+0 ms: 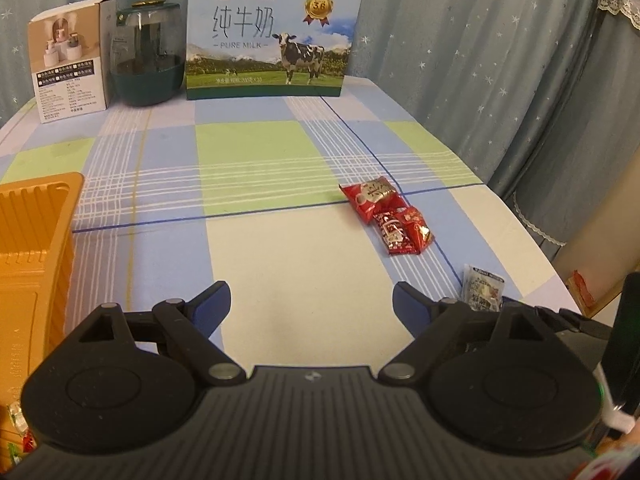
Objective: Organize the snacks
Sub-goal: 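Grasp the clear-wrapped nut bar with the right tool, then reach the left tool to the small red candy and close on it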
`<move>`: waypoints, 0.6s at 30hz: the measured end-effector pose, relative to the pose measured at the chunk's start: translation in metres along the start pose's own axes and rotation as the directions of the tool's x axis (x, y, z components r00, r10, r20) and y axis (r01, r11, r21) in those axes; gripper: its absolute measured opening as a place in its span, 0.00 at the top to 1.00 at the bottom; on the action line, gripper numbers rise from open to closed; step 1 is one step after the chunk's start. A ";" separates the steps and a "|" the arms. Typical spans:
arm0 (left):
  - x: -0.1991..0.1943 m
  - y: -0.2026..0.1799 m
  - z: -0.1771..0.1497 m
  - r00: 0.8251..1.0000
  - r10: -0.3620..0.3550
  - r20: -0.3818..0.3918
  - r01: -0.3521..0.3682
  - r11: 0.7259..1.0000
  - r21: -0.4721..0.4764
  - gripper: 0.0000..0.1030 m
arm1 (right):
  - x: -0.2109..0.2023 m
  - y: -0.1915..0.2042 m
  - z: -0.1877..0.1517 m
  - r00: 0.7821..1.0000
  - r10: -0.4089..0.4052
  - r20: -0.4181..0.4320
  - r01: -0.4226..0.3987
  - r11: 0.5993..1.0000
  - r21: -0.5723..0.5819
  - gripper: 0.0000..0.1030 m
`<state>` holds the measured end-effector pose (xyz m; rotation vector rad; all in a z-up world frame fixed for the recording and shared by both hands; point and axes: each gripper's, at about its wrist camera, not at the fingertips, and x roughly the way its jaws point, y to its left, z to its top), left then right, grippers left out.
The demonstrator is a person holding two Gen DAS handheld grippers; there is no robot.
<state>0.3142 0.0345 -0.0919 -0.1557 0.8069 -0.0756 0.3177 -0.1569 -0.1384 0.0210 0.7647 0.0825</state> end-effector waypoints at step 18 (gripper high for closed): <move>0.023 0.002 0.005 0.999 -0.030 -0.012 0.030 1.000 0.004 0.16 | 0.009 -0.028 0.019 0.995 0.072 0.068 -0.067 0.995 -0.079 0.63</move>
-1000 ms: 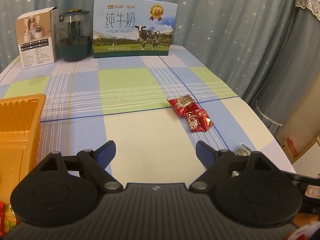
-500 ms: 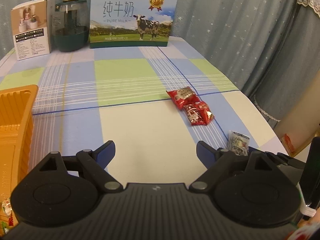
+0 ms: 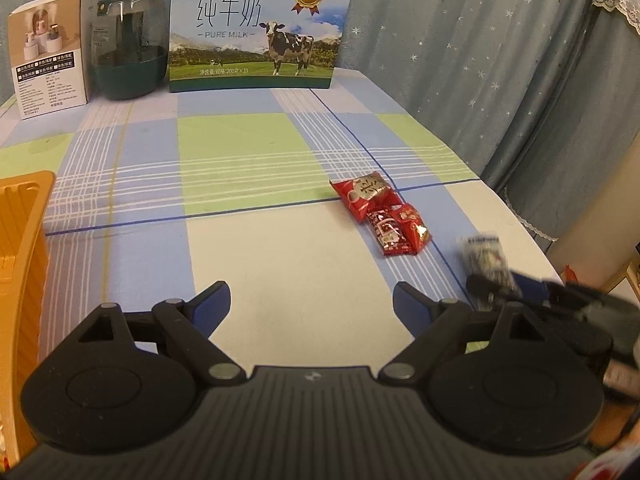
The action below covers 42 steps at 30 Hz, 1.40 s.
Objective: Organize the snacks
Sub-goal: 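Reach the left tool to the small red candy and close on it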
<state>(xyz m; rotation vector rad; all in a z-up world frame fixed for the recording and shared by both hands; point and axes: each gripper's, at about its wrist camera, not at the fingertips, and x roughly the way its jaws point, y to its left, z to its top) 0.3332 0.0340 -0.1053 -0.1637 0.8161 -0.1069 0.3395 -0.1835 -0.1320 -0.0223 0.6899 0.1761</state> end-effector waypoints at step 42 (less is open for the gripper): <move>0.061 -0.034 0.002 0.991 -0.135 -0.020 0.136 0.979 0.150 0.78 | -0.010 -0.012 -0.009 0.984 0.175 -0.023 -0.175 0.985 0.013 0.63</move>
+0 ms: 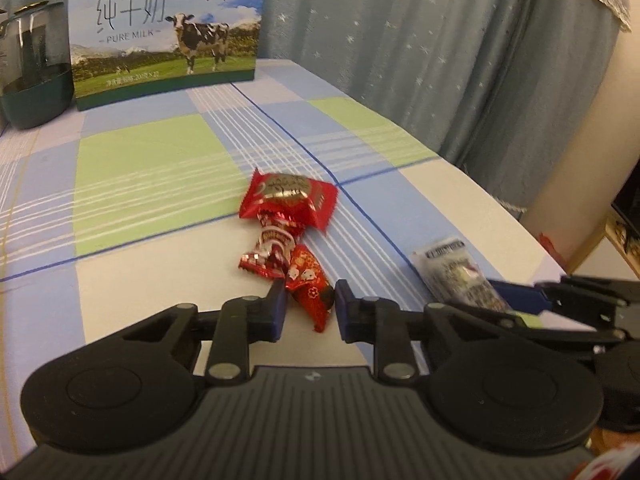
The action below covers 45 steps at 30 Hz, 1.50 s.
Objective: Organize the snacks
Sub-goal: 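Reach the left tool to the small red candy and close on it, then carry the red candy and nut bar with both tools toward the orange tray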
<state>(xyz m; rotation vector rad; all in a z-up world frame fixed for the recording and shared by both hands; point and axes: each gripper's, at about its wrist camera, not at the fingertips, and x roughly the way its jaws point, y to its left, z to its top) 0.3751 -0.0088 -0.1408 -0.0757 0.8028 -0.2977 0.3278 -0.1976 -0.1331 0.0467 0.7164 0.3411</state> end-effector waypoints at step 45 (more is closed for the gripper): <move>-0.033 -0.011 -0.010 0.997 0.017 -0.071 -0.006 0.988 0.156 0.81 | -0.043 0.014 -0.004 1.000 0.015 -0.006 -0.014 0.996 0.093 0.63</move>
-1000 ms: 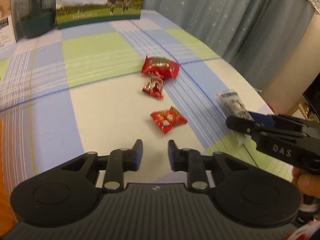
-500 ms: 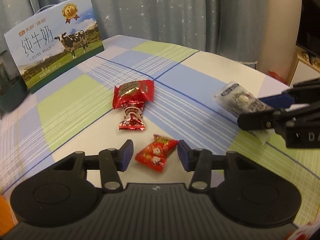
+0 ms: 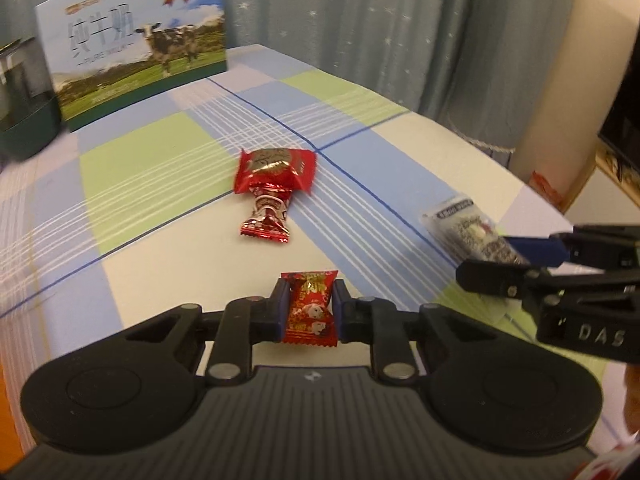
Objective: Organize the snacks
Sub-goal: 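Carry the red candy and nut bar with both tools toward the orange tray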
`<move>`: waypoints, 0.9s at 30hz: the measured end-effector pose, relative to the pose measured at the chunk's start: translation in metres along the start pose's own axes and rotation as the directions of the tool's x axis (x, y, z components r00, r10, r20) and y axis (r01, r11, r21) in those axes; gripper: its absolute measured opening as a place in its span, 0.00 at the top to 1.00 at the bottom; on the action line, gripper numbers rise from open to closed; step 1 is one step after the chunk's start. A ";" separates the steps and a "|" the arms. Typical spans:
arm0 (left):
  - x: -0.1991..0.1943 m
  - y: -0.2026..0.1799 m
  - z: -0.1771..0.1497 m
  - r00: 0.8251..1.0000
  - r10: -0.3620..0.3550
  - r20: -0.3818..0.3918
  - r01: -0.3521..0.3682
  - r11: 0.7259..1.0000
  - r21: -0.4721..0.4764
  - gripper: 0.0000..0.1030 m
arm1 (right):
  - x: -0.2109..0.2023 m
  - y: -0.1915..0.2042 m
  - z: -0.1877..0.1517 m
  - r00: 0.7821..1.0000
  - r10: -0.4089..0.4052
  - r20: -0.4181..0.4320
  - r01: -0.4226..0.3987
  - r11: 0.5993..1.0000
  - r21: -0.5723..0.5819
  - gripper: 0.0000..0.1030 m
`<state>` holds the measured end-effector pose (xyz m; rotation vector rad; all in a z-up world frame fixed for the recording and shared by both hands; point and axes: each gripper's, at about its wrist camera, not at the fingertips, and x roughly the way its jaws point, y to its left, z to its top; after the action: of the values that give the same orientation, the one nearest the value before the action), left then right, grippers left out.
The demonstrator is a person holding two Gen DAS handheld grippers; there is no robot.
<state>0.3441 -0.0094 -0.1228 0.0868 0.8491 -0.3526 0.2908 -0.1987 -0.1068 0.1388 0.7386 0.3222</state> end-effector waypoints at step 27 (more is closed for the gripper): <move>-0.206 -0.005 -0.035 0.984 0.136 0.119 -0.105 0.966 -0.237 0.81 | -0.137 0.086 0.018 1.000 0.003 0.026 -0.002 0.999 -0.033 0.63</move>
<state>0.1927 0.0493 0.0081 -0.0996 0.7424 -0.1417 0.1875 -0.1634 0.0137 0.1124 0.7067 0.3338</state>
